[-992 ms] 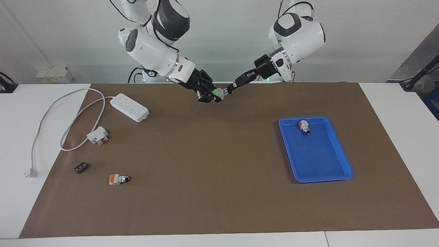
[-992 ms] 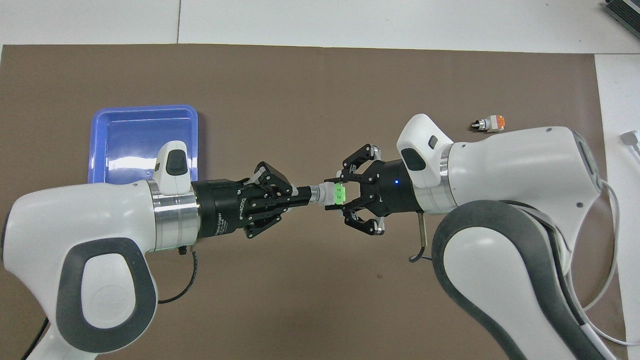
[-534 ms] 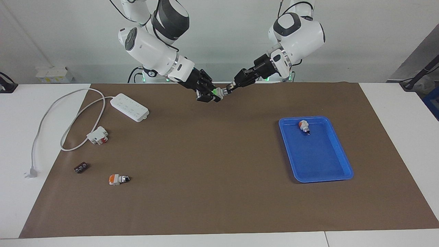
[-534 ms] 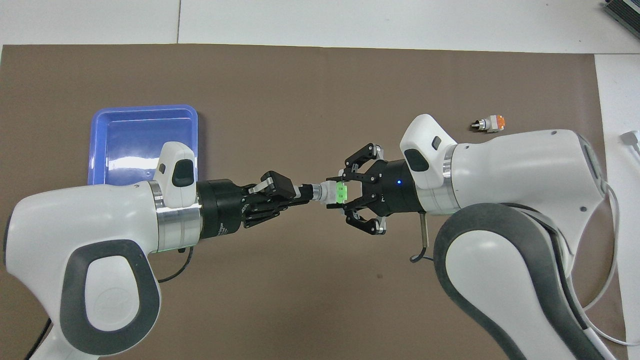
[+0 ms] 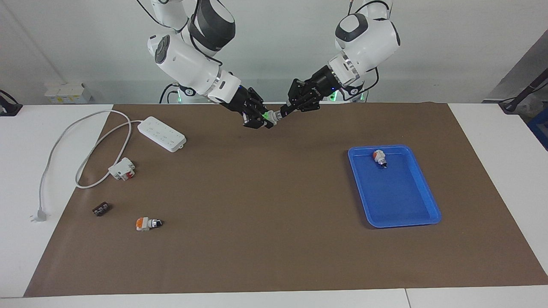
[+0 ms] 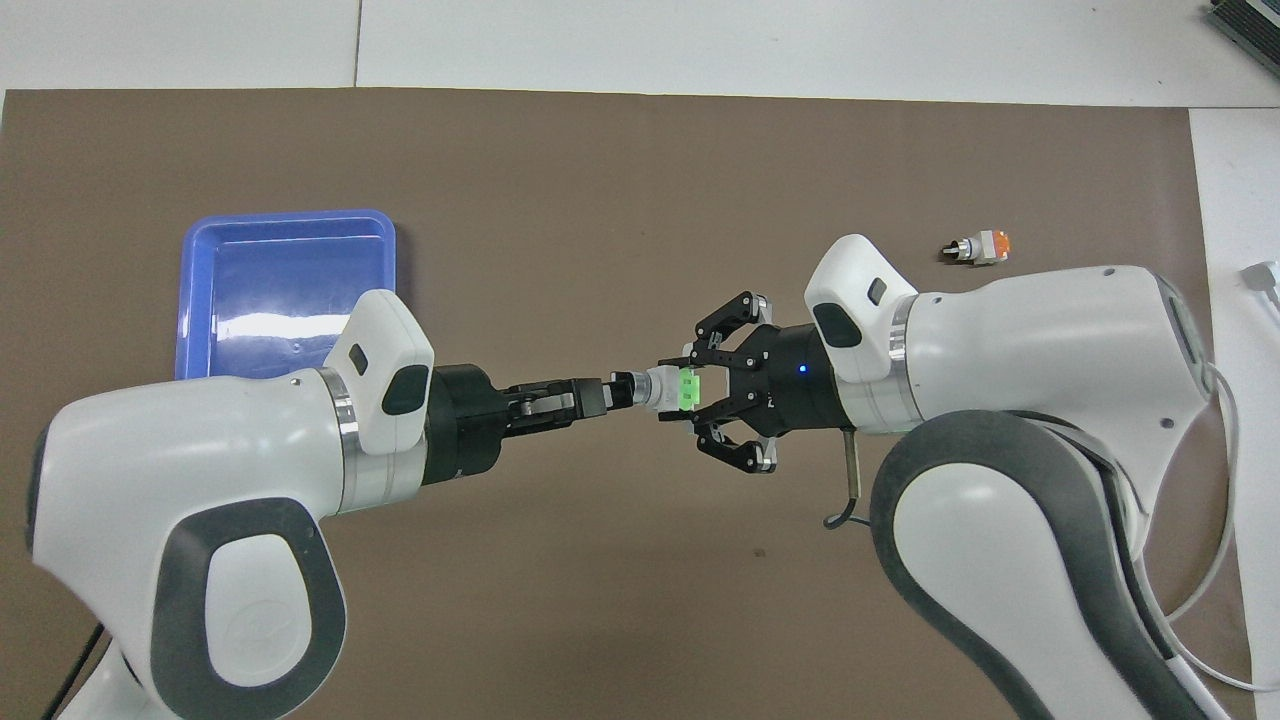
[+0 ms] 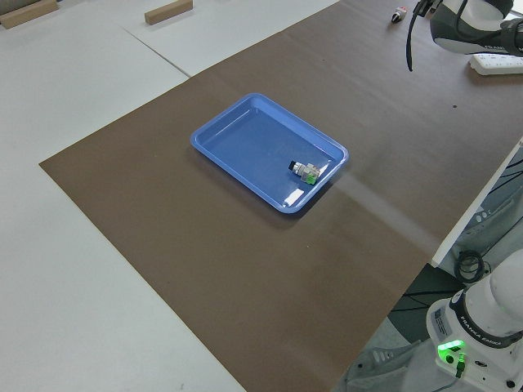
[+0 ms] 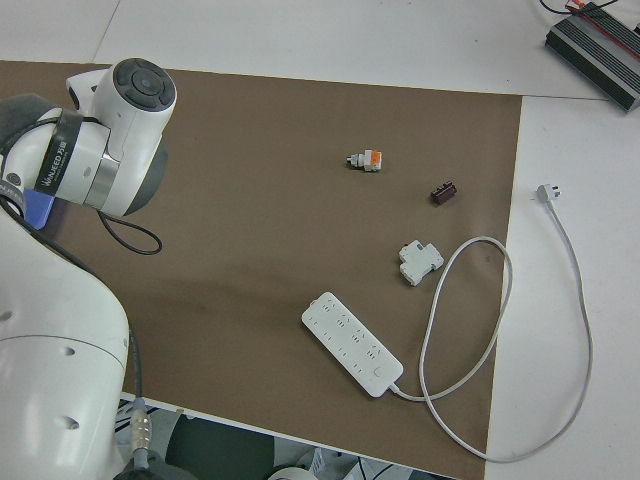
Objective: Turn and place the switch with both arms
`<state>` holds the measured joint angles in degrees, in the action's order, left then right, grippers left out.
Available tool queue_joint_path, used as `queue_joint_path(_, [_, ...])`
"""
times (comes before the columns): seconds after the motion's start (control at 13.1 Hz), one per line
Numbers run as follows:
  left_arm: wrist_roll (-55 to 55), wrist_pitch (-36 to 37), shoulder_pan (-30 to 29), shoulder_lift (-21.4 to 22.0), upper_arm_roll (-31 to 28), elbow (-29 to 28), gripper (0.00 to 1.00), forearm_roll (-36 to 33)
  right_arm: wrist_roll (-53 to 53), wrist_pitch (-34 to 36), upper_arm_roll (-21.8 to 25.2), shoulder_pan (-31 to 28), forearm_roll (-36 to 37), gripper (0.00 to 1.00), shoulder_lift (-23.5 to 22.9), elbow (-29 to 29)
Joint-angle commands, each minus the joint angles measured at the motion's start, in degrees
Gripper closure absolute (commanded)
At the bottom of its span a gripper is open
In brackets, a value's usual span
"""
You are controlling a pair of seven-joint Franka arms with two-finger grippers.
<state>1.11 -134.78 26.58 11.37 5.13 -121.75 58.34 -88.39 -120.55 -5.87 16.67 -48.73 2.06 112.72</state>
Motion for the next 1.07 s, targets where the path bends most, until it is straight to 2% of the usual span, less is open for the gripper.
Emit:
queue_joint_path(0.0, [6.6, -0.3, 3.1, -0.4, -0.1, -0.6, 1.00, -2.5, 0.2, -1.5, -0.3, -0.1, -1.5, 1.00, 1.6, 0.5])
queue_joint_path(0.53, [21.1, -0.4, 2.8, -0.4, -0.1, 0.5, 1.00, -2.5, -0.1, -2.2, -0.3, -0.1, -1.1, 1.00, 1.7, 0.9])
queue_joint_path(0.99, [25.1, -0.4, 1.6, -0.4, -0.3, 0.5, 1.00, -2.6, -0.2, -2.6, -0.3, -0.1, -0.9, 1.00, 2.1, 1.6])
